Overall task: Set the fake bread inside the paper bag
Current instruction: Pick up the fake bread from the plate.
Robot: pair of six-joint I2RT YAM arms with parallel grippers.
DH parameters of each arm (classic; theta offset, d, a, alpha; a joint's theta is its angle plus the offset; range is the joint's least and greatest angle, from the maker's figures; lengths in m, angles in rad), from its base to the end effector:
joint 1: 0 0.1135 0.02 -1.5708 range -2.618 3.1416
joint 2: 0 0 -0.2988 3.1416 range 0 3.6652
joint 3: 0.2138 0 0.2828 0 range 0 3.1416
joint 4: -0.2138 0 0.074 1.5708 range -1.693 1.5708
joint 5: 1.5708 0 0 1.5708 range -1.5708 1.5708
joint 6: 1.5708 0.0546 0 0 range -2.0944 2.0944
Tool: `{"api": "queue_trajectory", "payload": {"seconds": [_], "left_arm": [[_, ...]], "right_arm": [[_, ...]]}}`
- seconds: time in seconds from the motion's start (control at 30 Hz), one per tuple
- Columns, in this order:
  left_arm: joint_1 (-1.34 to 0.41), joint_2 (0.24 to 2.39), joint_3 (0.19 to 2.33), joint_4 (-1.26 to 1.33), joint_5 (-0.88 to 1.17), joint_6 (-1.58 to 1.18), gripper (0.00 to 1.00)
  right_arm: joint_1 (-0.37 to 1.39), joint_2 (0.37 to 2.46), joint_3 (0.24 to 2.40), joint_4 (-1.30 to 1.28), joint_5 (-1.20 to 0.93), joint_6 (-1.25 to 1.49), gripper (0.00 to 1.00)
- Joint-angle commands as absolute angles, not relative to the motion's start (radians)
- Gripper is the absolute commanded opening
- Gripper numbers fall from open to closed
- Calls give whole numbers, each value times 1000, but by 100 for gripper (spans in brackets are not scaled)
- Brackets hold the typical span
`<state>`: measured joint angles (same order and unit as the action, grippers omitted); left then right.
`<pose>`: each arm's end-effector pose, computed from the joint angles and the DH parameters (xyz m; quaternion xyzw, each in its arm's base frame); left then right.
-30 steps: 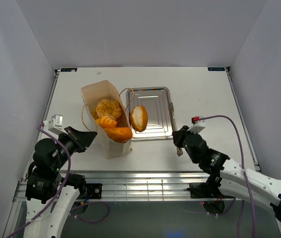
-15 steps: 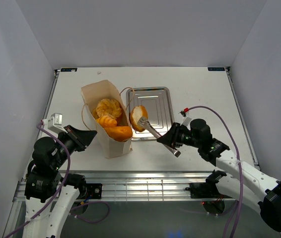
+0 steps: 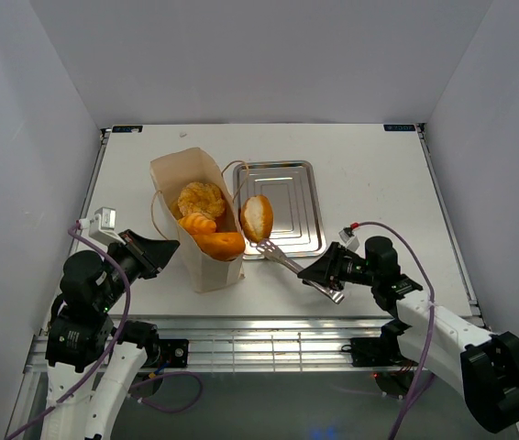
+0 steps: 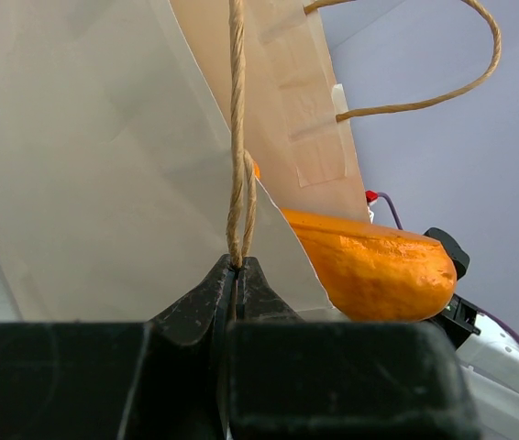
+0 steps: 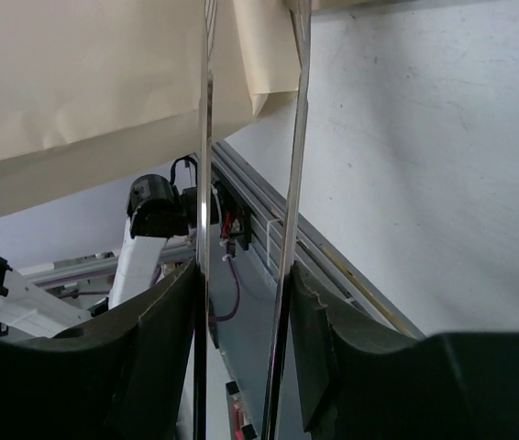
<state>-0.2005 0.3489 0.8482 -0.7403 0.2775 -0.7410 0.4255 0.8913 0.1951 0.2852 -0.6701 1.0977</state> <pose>0.0714 -0.0298 0.3705 -0.1258 0.7739 -0.3741 0.4952 0.1589 0.1092 0.1681 0.0905 0.8052 0.5562 0.1847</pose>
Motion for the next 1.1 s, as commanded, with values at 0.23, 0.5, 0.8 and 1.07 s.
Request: {"api": "queue_trajectory", "payload": {"seconds": [0.23,0.5,0.8,1.07], "left_arm": [[-206,365,842,-747,290,-732,0],[-206,360,827,-742,285,-736,0],[-207,364,816,-733,281,-736,0],[-207,364,811,-732,275,-733,0]], "right_arm": [[396,956,183,471,-727,1152,53],[376,1035,236,468,-712,1200,56],[374,1149,317,485,-704,1218,58],[374,1245,345,572,-736,1265,58]]}}
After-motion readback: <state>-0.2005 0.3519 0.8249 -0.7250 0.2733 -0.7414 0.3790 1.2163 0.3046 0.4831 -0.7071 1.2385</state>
